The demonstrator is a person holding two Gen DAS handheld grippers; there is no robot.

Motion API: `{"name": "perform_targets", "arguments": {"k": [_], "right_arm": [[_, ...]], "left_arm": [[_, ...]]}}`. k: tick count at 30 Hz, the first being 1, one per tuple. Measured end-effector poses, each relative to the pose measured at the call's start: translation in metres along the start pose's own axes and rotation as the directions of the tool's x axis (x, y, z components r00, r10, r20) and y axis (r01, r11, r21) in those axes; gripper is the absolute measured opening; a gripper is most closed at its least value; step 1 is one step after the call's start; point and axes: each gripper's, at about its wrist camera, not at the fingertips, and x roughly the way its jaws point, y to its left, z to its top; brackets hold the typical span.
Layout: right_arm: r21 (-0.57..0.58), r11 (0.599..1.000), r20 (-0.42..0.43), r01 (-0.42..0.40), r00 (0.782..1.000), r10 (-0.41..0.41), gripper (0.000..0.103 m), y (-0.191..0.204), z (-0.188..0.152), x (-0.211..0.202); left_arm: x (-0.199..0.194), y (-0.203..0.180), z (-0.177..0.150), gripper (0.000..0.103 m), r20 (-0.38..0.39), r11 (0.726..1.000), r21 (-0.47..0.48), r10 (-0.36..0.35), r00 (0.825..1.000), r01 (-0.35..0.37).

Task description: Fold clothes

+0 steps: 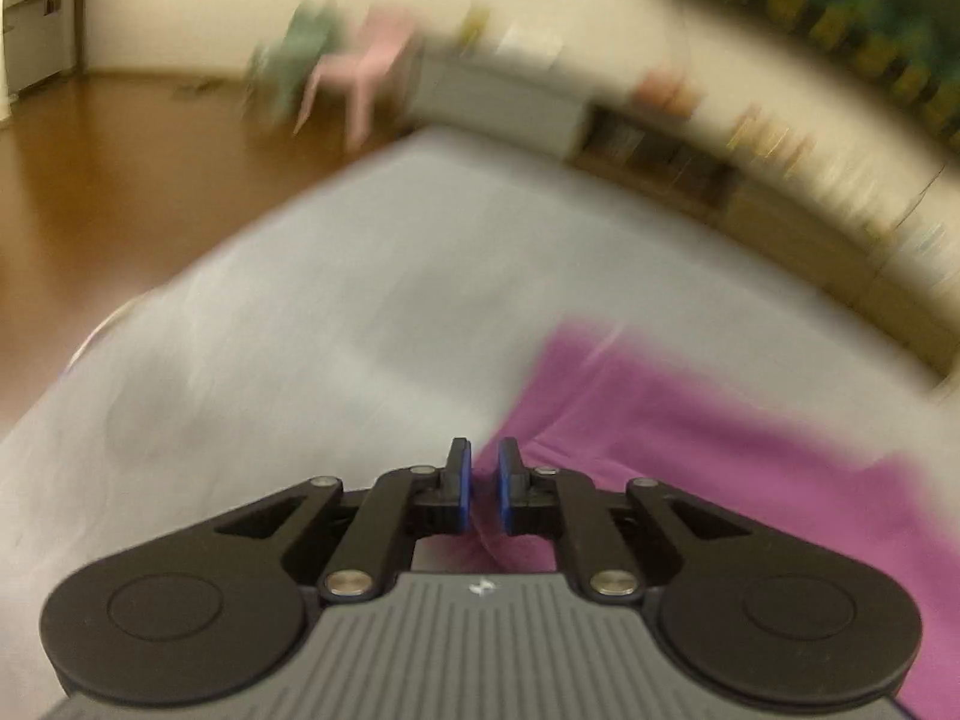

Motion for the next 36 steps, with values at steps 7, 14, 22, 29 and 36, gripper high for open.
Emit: {"name": "perform_targets", "arguments": {"k": [7, 14, 22, 29, 36], "right_arm": [[0.029, 0.999, 0.036, 0.023, 0.999, -0.024, 0.066, -0.001, 0.001, -0.010], [0.054, 0.976, 0.186, -0.210, 0.963, 0.197, 0.062, 0.049, 0.013, -0.025], [0.108, 0.992, 0.037, -0.065, 0.997, 0.061, 0.068, 0.037, 0.012, 0.012], [0.244, 0.956, -0.004, 0.162, 0.986, -0.166, 0.067, -0.030, 0.009, 0.011], [0.437, 0.882, -0.030, 0.177, 0.983, -0.183, 0.066, -0.098, -0.001, 0.005]], "left_arm": [[-0.009, -0.013, -0.001, 0.018, 0.056, 0.988, 0.036, 0.145, 0.988, -0.147], [-0.052, -0.078, -0.025, 0.028, 0.148, 0.983, 0.173, -0.091, 0.985, 0.065], [0.014, -0.119, -0.053, 0.040, -0.010, 0.917, 0.399, 0.029, 1.000, -0.022], [0.008, -0.100, -0.039, 0.032, -0.003, 0.945, 0.317, 0.085, 0.996, -0.080], [0.012, -0.118, -0.043, 0.037, -0.001, 0.917, 0.393, 0.081, 0.997, -0.074]]}}
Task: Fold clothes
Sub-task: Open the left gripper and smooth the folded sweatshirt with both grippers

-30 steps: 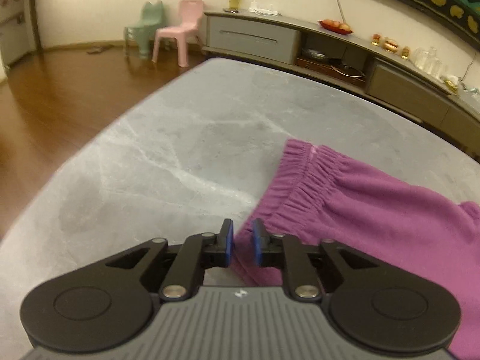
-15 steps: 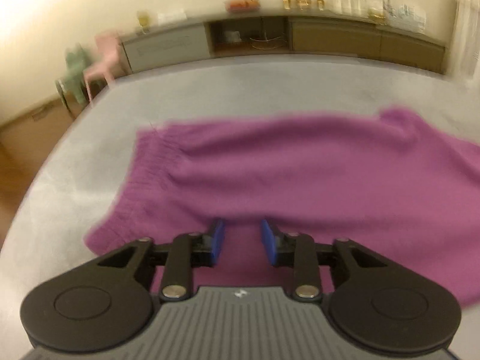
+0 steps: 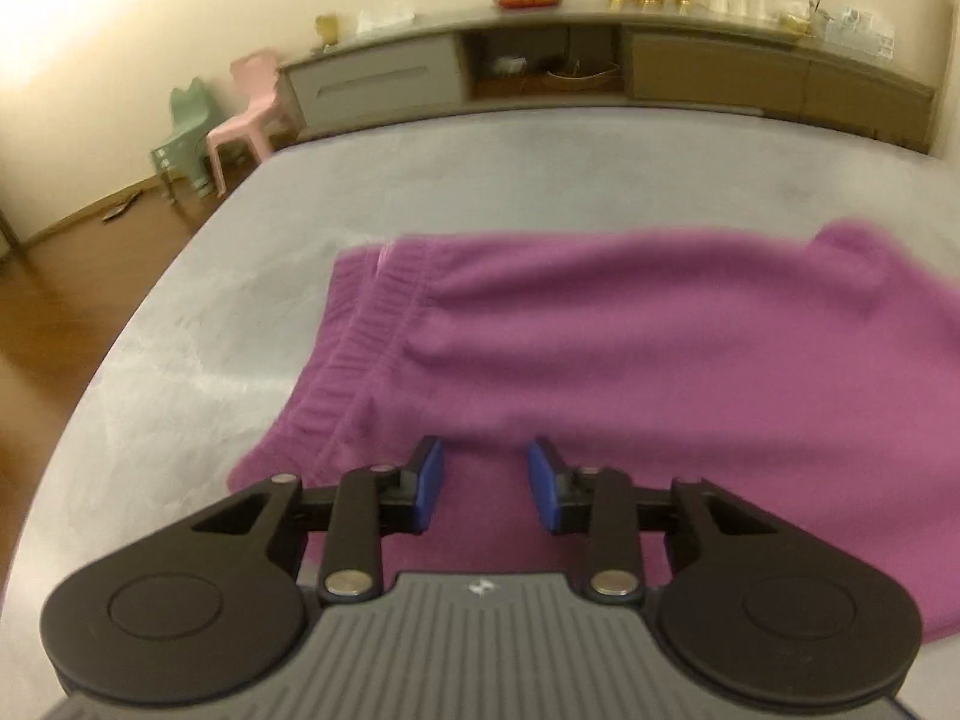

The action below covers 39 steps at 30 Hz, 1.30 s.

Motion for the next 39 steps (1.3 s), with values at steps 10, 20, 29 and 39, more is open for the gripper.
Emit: {"name": "perform_targets", "arguments": {"k": [10, 20, 29, 39], "right_arm": [[0.292, 0.956, 0.005, 0.000, 1.000, -0.002, 0.075, -0.107, -0.015, -0.011], [0.009, 0.999, -0.019, -0.039, 0.999, 0.039, 0.016, -0.049, -0.018, -0.011], [-0.418, 0.908, 0.243, 0.024, 0.966, 0.086, 0.011, 0.098, -0.046, -0.081], [-0.435, 0.857, 0.119, -0.275, 0.926, 0.358, 0.057, 0.128, -0.060, -0.086]], "left_arm": [[-0.023, -0.001, 0.005, 0.037, 0.018, 0.997, -0.046, -0.054, 0.998, 0.055], [-0.023, -0.020, 0.003, 0.038, 0.025, 0.996, 0.038, -0.081, 0.996, 0.080], [-0.031, -0.018, 0.005, 0.038, 0.051, 0.996, 0.034, -0.089, 0.995, 0.087], [-0.046, -0.025, -0.004, 0.039, 0.117, 0.991, 0.058, -0.130, 0.985, 0.124]]}}
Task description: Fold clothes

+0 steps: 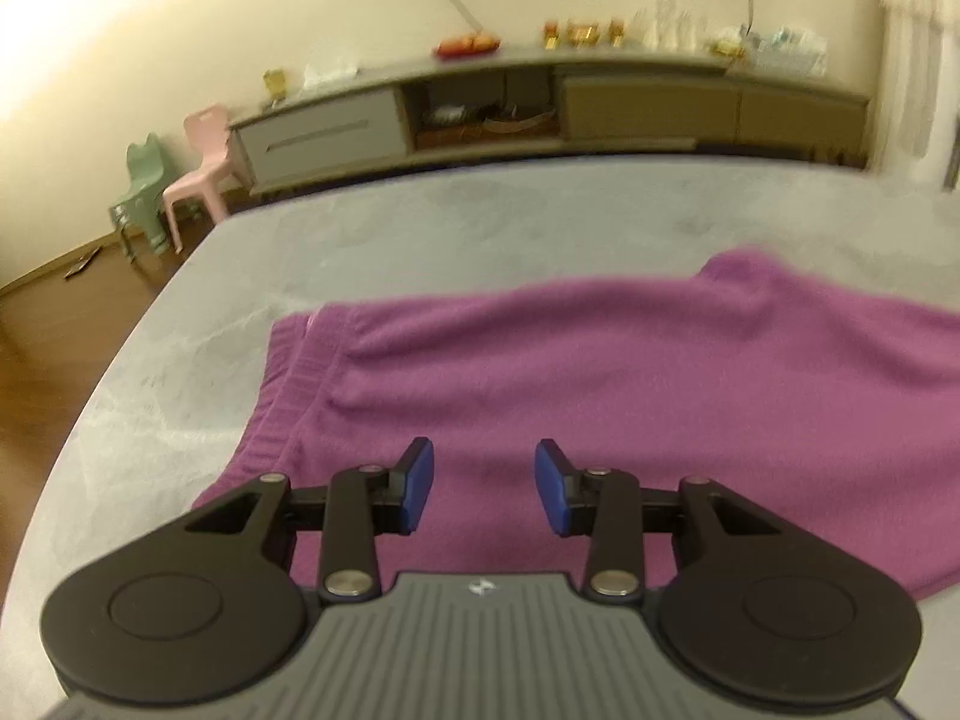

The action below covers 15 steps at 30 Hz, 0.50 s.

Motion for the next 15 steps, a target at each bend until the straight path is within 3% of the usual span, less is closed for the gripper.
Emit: {"name": "perform_targets", "arguments": {"k": [2, 4, 6, 8, 9, 11, 15], "right_arm": [[0.167, 0.983, 0.069, -0.076, 0.995, 0.065, 0.055, -0.028, 0.005, -0.014], [0.285, 0.955, 0.081, -0.088, 0.994, 0.067, 0.048, -0.052, 0.006, -0.014], [0.249, 0.968, -0.036, -0.033, 0.998, 0.043, 0.028, -0.053, 0.006, 0.014], [0.134, 0.991, -0.204, -0.028, 0.977, 0.056, 0.028, -0.038, -0.002, 0.045], [0.052, 0.998, -0.215, -0.025, 0.976, 0.035, 0.028, -0.027, -0.003, 0.048], [0.040, 0.999, -0.199, -0.029, 0.979, 0.036, 0.029, -0.027, 0.001, 0.043], [0.247, 0.967, -0.105, 0.068, 0.994, -0.043, 0.053, -0.079, 0.011, 0.028]], "left_arm": [[-0.011, -0.005, 0.000, 0.040, 0.040, 1.000, -0.005, -0.029, 0.999, 0.030], [-0.020, -0.013, 0.000, 0.040, 0.071, 0.998, -0.010, -0.057, 0.996, 0.058], [-0.028, -0.028, -0.001, 0.040, 0.080, 0.993, -0.038, -0.112, 0.991, 0.115], [-0.036, -0.055, -0.002, 0.040, 0.076, 0.976, -0.065, -0.201, 0.977, 0.206], [-0.041, -0.071, -0.003, 0.040, 0.072, 0.963, -0.075, -0.254, 0.965, 0.259], [-0.051, -0.109, -0.002, 0.041, 0.060, 0.924, -0.087, -0.368, 0.928, 0.373], [-0.063, -0.203, 0.013, 0.051, 0.011, 0.820, -0.078, -0.567, 0.823, 0.566]]}}
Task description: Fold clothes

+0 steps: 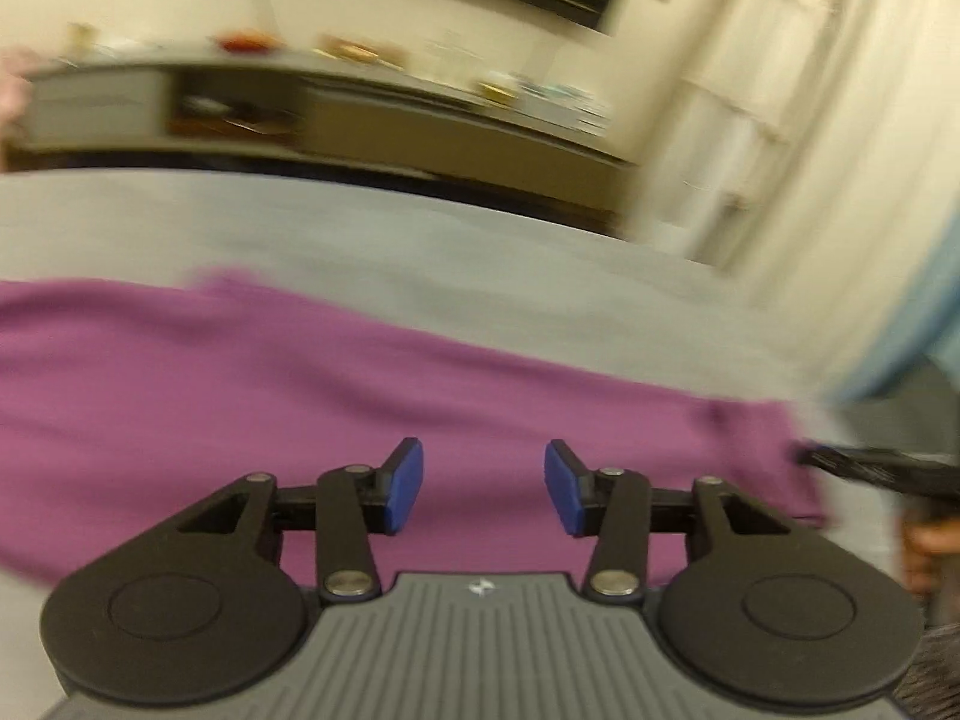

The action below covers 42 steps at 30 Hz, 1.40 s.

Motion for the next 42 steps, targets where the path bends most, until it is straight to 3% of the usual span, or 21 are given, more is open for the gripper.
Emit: {"name": "perform_targets", "arguments": {"k": [2, 5, 8, 10, 11, 12, 14, 17, 18, 19, 24, 28, 30, 33, 35, 37, 38, 39, 40, 41, 42], "right_arm": [[0.115, 0.993, 0.007, 0.014, 1.000, -0.015, 0.053, -0.024, 0.003, 0.001], [0.257, 0.966, 0.002, -0.004, 1.000, 0.003, 0.057, -0.052, 0.005, 0.006], [0.340, 0.939, 0.015, -0.056, 0.998, 0.054, 0.063, -0.064, 0.003, 0.009], [0.357, 0.932, 0.006, -0.069, 0.997, 0.072, 0.064, -0.066, 0.001, 0.019], [0.352, 0.934, -0.005, -0.066, 0.997, 0.072, 0.066, -0.064, 0.001, 0.022], [0.344, 0.937, -0.017, -0.061, 0.997, 0.071, 0.067, -0.062, 0.002, 0.023], [0.334, 0.941, -0.026, -0.058, 0.997, 0.070, 0.068, -0.059, 0.002, 0.023], [0.319, 0.945, -0.006, -0.071, 0.997, 0.077, 0.074, -0.052, 0.004, 0.015], [0.316, 0.946, -0.002, -0.075, 0.997, 0.080, 0.076, -0.050, 0.004, 0.013], [0.315, 0.946, -0.001, -0.076, 0.997, 0.081, 0.076, -0.051, 0.004, 0.013], [0.353, 0.932, 0.002, -0.080, 0.996, 0.085, 0.075, -0.058, 0.002, 0.009], [0.312, 0.945, -0.021, -0.099, 0.994, 0.111, 0.075, -0.048, 0.002, 0.014], [0.271, 0.958, -0.050, -0.090, 0.993, 0.107, 0.066, -0.040, 0.000, 0.019], [0.190, 0.981, -0.118, -0.047, 0.990, 0.071, 0.047, -0.028, -0.005, 0.029], [0.125, 0.992, -0.141, -0.021, 0.989, 0.038, 0.041, -0.020, -0.006, 0.034], [0.052, 0.999, -0.123, 0.007, 0.992, -0.001, 0.042, -0.011, -0.006, 0.031], [0.018, 1.000, -0.081, 0.025, 0.996, -0.024, 0.048, -0.006, -0.004, 0.026], [-0.015, 0.999, -0.026, 0.046, 0.999, -0.047, 0.064, -0.001, -0.002, 0.020], [-0.044, 0.997, 0.032, 0.060, 0.998, -0.059, 0.071, 0.004, 0.000, 0.014], [-0.072, 0.996, 0.076, 0.050, 0.996, -0.045, 0.072, 0.008, 0.001, 0.012], [-0.095, 0.995, 0.074, 0.017, 0.997, -0.010, 0.061, 0.012, 0.001, 0.015]], "left_arm": [[0.030, -0.048, 0.007, 0.054, -0.040, 0.998, 0.043, -0.042, 0.998, 0.044], [0.072, -0.114, 0.011, 0.054, -0.063, 0.989, 0.140, -0.038, 0.997, 0.047], [0.107, -0.155, 0.000, 0.053, -0.081, 0.970, 0.244, 0.021, 0.996, -0.001], [0.129, -0.174, -0.011, 0.042, -0.099, 0.952, 0.303, 0.083, 0.992, -0.050], [0.142, -0.173, -0.019, 0.037, -0.127, 0.950, 0.299, 0.130, 0.983, -0.087], [0.149, -0.167, -0.025, 0.041, -0.139, 0.959, 0.268, 0.135, 0.981, -0.094], [0.149, -0.156, -0.029, 0.043, -0.127, 0.981, 0.188, 0.077, 0.989, -0.053], [0.153, -0.151, -0.023, 0.044, -0.167, 0.995, 0.087, -0.028, 0.986, 0.043], [0.155, -0.150, -0.021, 0.032, -0.179, 0.996, 0.065, -0.050, 0.983, 0.062], [0.156, -0.150, -0.019, 0.008, -0.181, 0.996, 0.061, -0.048, 0.982, 0.060], [0.125, -0.144, -0.018, 0.008, -0.080, 0.999, 0.008, -0.048, 0.996, 0.048], [0.120, -0.144, -0.030, 0.009, -0.082, 0.997, 0.029, 0.067, 0.994, -0.065], [0.131, -0.144, -0.040, 0.012, -0.114, 0.989, 0.068, 0.136, 0.984, -0.129], [0.128, -0.146, -0.045, 0.013, -0.093, 0.984, 0.089, 0.162, 0.982, -0.154], [0.127, -0.146, -0.045, 0.014, -0.095, 0.983, 0.092, 0.166, 0.982, -0.157], [0.124, -0.144, -0.042, 0.017, -0.103, 0.986, 0.077, 0.154, 0.983, -0.146], [0.119, -0.141, -0.041, 0.017, -0.096, 0.989, 0.060, 0.144, 0.985, -0.138], [0.111, -0.139, -0.041, 0.017, -0.078, 0.990, 0.042, 0.134, 0.988, -0.131], [0.103, -0.136, -0.041, 0.017, -0.060, 0.992, 0.024, 0.125, 0.990, -0.123], [0.097, -0.135, -0.040, 0.017, -0.043, 0.993, 0.014, 0.117, 0.992, -0.116], [0.094, -0.136, -0.039, 0.017, -0.028, 0.994, 0.016, 0.110, 0.993, -0.110]]}}
